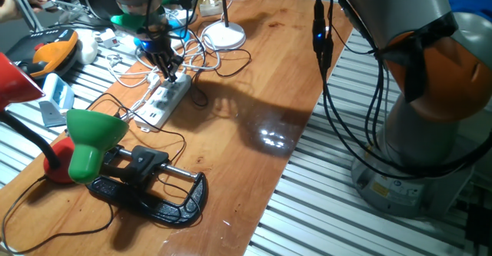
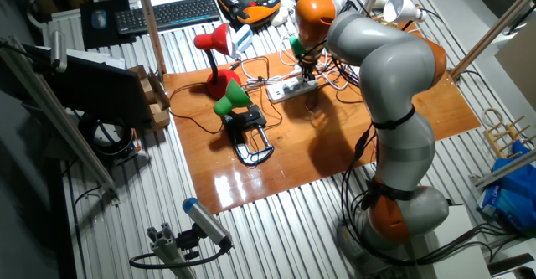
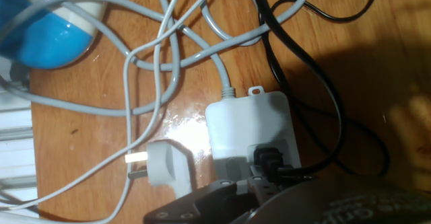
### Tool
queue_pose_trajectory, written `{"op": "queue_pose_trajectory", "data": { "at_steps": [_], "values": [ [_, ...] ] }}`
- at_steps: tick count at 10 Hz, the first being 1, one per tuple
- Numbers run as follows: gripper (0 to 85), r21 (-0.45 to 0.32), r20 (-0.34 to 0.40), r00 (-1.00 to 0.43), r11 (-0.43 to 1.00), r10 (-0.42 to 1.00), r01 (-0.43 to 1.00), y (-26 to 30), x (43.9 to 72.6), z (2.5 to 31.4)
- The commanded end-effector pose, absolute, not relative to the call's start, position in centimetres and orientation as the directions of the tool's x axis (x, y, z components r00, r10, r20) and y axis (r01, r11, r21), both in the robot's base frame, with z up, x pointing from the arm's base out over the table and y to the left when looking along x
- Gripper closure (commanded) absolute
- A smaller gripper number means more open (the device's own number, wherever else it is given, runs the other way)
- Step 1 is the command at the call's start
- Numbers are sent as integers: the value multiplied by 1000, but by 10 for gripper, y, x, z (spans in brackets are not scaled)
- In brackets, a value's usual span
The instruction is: Plug in the power cord of the desk lamp, turn on the socket, and light up the desk lamp
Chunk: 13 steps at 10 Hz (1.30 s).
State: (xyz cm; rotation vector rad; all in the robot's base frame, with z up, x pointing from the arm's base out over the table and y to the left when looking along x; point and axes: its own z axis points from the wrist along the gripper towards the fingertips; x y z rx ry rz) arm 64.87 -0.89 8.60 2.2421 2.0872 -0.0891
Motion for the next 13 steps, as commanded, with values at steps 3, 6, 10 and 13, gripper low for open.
{"op": "queue_pose_trajectory", "data": {
  "at_steps": [3, 6, 10, 13],
  "values": [
    [850, 15, -100, 69, -67, 993, 998, -9, 649, 86],
    [850, 13, -99, 59, -58, 993, 998, -9, 649, 85],
    [850, 8, -118, 52, -51, 992, 999, -7, 649, 86],
    [850, 6, -116, 49, -48, 992, 999, -6, 649, 83]
  ]
}}
